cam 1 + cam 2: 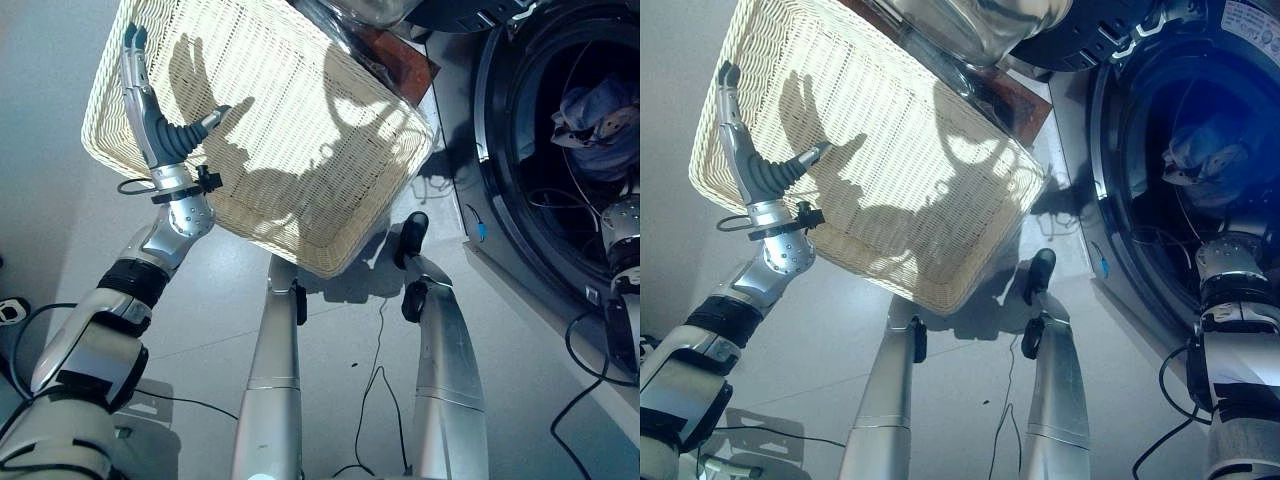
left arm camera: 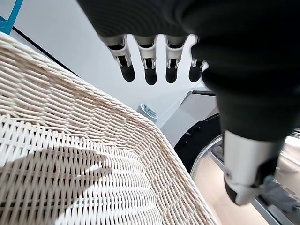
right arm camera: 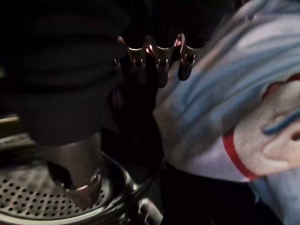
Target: Put the clothes into the washing machine.
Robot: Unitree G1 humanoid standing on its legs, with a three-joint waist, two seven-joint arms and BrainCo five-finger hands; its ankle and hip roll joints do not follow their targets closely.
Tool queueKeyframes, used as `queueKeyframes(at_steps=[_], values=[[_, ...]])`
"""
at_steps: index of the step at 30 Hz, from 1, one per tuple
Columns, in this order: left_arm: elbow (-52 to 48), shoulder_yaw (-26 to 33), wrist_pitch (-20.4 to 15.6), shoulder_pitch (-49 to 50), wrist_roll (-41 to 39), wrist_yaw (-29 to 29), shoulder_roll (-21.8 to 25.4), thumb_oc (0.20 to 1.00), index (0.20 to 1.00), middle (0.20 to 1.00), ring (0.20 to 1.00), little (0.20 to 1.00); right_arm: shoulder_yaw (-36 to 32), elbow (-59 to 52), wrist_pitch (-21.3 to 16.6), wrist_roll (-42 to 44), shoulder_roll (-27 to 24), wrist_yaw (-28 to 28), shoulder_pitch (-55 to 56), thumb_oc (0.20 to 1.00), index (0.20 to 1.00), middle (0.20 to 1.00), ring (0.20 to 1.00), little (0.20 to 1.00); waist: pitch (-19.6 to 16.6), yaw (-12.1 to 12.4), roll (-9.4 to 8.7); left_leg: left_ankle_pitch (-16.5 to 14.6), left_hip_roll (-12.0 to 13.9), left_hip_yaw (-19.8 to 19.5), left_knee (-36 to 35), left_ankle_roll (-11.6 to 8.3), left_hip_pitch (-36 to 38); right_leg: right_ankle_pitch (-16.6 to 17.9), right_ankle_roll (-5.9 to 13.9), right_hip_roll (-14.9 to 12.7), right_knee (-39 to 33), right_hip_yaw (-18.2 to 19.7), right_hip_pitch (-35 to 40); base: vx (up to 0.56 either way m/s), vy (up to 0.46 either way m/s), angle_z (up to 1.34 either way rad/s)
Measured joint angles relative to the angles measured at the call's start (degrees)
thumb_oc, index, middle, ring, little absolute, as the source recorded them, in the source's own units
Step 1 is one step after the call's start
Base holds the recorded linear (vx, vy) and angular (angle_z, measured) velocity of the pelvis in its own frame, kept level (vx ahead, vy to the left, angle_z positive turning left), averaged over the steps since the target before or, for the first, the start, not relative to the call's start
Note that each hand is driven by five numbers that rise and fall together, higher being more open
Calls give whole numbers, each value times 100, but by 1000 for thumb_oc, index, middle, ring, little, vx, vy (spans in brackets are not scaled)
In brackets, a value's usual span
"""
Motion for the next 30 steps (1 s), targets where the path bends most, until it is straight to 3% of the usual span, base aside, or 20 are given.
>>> queueKeyframes(at_steps=[4, 5, 6, 10, 11, 12, 13, 21, 25, 26, 30], values=[[50, -1, 0, -39, -1, 0, 0, 1000, 1000, 1000, 1000, 1000, 7, 64, -6, -756, -5, -465, -21, 1000, 1000, 1000, 1000, 1000, 0, 2, 0, 0, -1, 0, -1, 0, 0, -2, 2, 0, 7, -1, 1, 0, 0, 0], [50, -1, -1, -35, -1, 0, 2, 1000, 1000, 1000, 1000, 1000, 28, 65, -3, -1525, -6, -864, -12, 1000, 1000, 1000, 1000, 1000, 0, 7, 0, 0, -1, -1, 1, 0, 0, -2, 2, 1, 16, -1, 1, 0, 0, 0], [50, -1, -1, -35, -1, 0, 2, 1000, 1000, 1000, 1000, 1000, 28, 65, -3, -1525, -6, -864, -12, 1000, 1000, 1000, 1000, 1000, 0, 7, 0, 0, -1, -1, 1, 0, 0, -2, 2, 1, 16, -1, 1, 0, 0, 0], [37, -7, 0, -39, 1, -3, -9, 1000, 1000, 1000, 1000, 1000, 550, -217, 43, -3118, -24, -1825, -57, 1000, 1000, 1000, 1000, 1000, -3, -2, 6, -3, -1, -4, -15, -2, 0, -8, 7, 2, 39, -1, -19, 0, 0, 0], [26, -27, 0, -34, 9, -3, -9, 1000, 1000, 1000, 1000, 1000, 810, -511, 196, -4078, -29, -2285, -7, 1000, 1000, 1000, 1000, 1000, -3, -4, 7, -3, -1, -4, -19, -3, -11, -28, 17, 0, 62, 1, -43, 0, 0, 0], [26, -27, 0, -34, 9, -3, -9, 1000, 1000, 1000, 1000, 1000, 810, -511, 196, -4078, -29, -2285, -7, 1000, 1000, 1000, 1000, 1000, -3, -4, 7, -3, -1, -4, -19, -3, -11, -28, 17, 0, 62, 1, -43, 0, 0, 0], [-12, -31, 2, 15, 53, -3, -13, 1000, 1000, 1000, 1000, 1000, 930, -1036, 380, -4870, 23, -2688, 191, 1000, 1000, 1000, 1000, 1000, -4, -3, 9, -6, -7, -1, -19, -6, -43, -57, 1, -8, 97, 10, -97, -10, 32, 1], [-147, 4, 13, 91, 233, 0, -96, 1000, 1000, 1000, 1000, 1000, 1085, -1723, 1017, -6787, 478, -3517, 854, 1000, 1000, 1000, 1000, 1000, -4, -18, 10, -10, -9, 27, -25, -14, -126, -97, -18, -21, 131, 20, -205, -3, 10, 0], [-171, 13, 14, 120, 285, 2, -98, 1000, 1000, 1000, 1000, 1000, 1148, -2016, 1140, -7409, 490, -3608, 1067, 1000, 1000, 1000, 1000, 1000, -4, -33, 10, -17, -8, 28, -24, -20, -125, -103, -18, -19, 137, 21, -207, 0, 0, 0], [-199, 37, 15, 200, 285, 5, -107, 1000, 1000, 1000, 1000, 1000, 1179, -2252, 1260, -7819, 510, -3677, 1243, 1000, 1000, 1000, 1000, 1000, -4, -146, 11, -19, -8, 32, -22, -22, -125, -110, -18, -19, 151, 25, -211, 0, 0, 0], [-208, 51, 20, 327, 335, 0, -179, 1000, 1000, 1000, 1000, 1000, 1400, -2628, 1484, -8787, 539, -3724, 1486, 1000, 1000, 1000, 1000, 1000, -4, -170, 11, -31, -1, 50, -24, -36, -125, -125, -35, -10, 205, 59, -260, 0, 0, 0]])
